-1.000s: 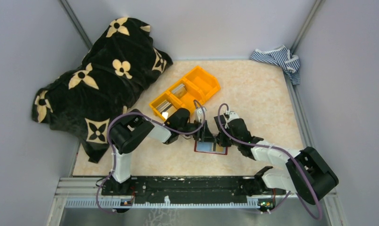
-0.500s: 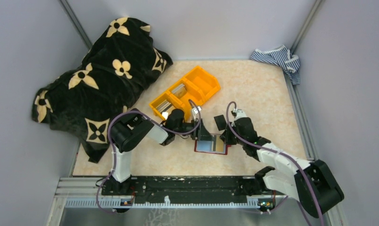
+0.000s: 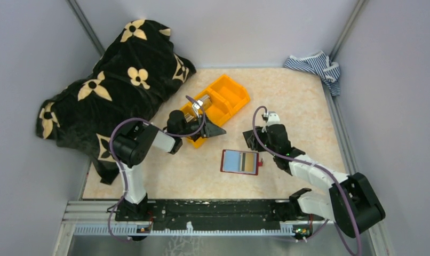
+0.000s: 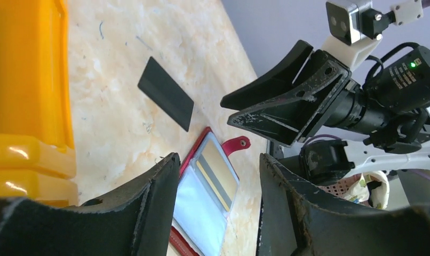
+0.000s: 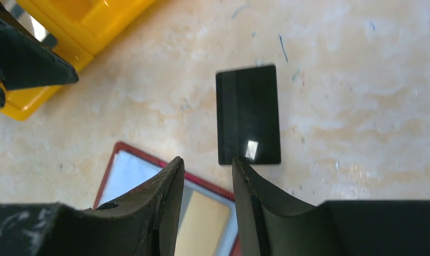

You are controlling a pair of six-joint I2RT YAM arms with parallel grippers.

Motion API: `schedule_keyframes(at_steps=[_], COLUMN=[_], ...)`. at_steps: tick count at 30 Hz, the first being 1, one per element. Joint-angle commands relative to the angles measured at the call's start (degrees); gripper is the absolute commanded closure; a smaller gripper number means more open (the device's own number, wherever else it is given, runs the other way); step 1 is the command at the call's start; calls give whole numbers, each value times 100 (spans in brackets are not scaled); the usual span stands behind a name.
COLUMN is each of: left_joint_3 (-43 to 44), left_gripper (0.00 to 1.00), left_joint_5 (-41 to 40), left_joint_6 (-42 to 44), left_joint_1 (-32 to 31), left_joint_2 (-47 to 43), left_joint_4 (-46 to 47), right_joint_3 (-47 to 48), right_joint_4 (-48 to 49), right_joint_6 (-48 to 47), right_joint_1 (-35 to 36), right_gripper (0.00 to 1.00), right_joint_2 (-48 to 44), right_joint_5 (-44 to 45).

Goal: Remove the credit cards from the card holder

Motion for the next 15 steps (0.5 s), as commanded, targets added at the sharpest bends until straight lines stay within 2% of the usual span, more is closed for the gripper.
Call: schedule_keyframes(at_steps=[1,5,8,12,15], left_joint_3=[93,176,157,276,253], left_gripper=[38,37,37,37,38], left_joint_5=[341,209,96,-66,-226], left_joint_6=[-122,541,930,1252,1270], left_joint_1=[-35,-99,-98,-102,-98], left_joint_2=[-149,-595,-907,-1122,-1192], left_joint_4=[686,-374,-771,-1381,-1609], right_joint_3=[554,602,549,638,697], right_joint_4=[925,1234,1227,468,-125], right_joint_6=[-489,-594,-787,-1305,-1556], right_joint_1=[-28,-33,11,381,798], right_gripper=[61,60,57,40,37], right_joint_2=[431,688,580,307,158], right_joint_5=[-199,-649,-769,-386,27])
